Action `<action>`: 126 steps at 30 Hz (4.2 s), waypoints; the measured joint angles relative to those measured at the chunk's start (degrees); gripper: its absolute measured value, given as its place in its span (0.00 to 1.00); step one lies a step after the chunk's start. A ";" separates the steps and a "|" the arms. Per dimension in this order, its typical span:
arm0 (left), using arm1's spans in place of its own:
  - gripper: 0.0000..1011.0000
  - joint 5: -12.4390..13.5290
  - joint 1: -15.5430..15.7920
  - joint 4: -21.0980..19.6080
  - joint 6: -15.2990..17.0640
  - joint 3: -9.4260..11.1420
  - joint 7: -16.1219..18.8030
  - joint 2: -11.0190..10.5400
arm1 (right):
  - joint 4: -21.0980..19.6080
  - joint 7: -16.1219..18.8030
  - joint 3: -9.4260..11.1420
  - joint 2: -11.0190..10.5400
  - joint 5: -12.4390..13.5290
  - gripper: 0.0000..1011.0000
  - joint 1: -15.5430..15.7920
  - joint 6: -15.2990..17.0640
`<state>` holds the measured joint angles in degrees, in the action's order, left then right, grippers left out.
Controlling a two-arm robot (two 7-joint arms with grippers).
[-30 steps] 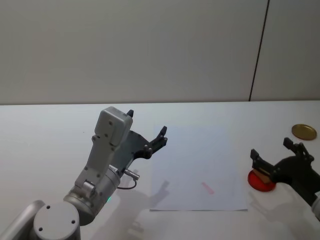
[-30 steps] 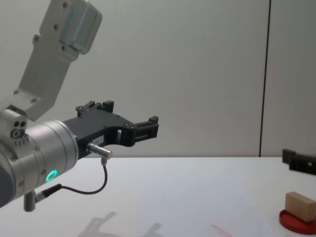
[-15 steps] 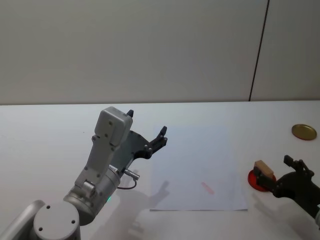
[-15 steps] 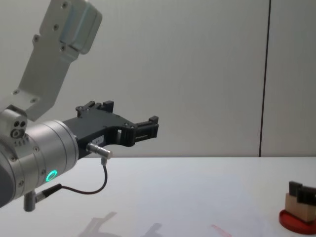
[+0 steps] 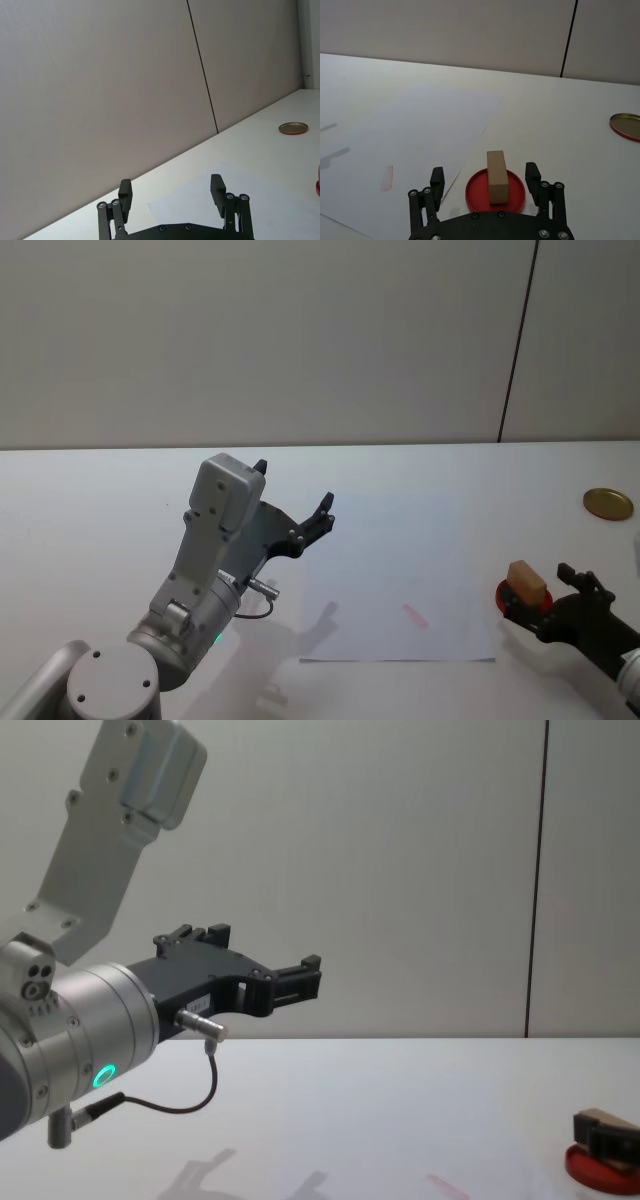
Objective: Use the one hand to pick up the stamp and affix it onto the A4 paper.
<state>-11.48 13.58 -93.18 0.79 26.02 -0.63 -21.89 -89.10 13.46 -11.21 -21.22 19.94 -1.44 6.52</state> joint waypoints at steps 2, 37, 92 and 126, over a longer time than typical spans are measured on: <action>0.98 0.00 0.00 0.00 0.00 0.00 0.00 0.00 | 0.59 0.03 -0.12 0.27 -0.14 0.97 -0.36 0.03; 0.98 0.00 0.00 0.00 0.00 0.00 0.00 0.00 | 3.71 -1.09 -1.40 2.06 -5.09 0.22 -2.44 -2.37; 0.98 0.00 0.00 0.00 0.00 0.00 0.00 0.00 | 6.86 6.59 -5.37 6.50 -6.55 0.22 -5.62 1.47; 0.98 0.00 0.00 0.00 0.00 0.00 0.00 0.00 | 1.68 5.06 -2.98 4.39 -4.50 0.22 -5.86 1.14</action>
<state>-11.48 13.59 -93.18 0.79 26.02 -0.63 -21.90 -87.42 18.52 -14.19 -16.83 15.44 -7.30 7.66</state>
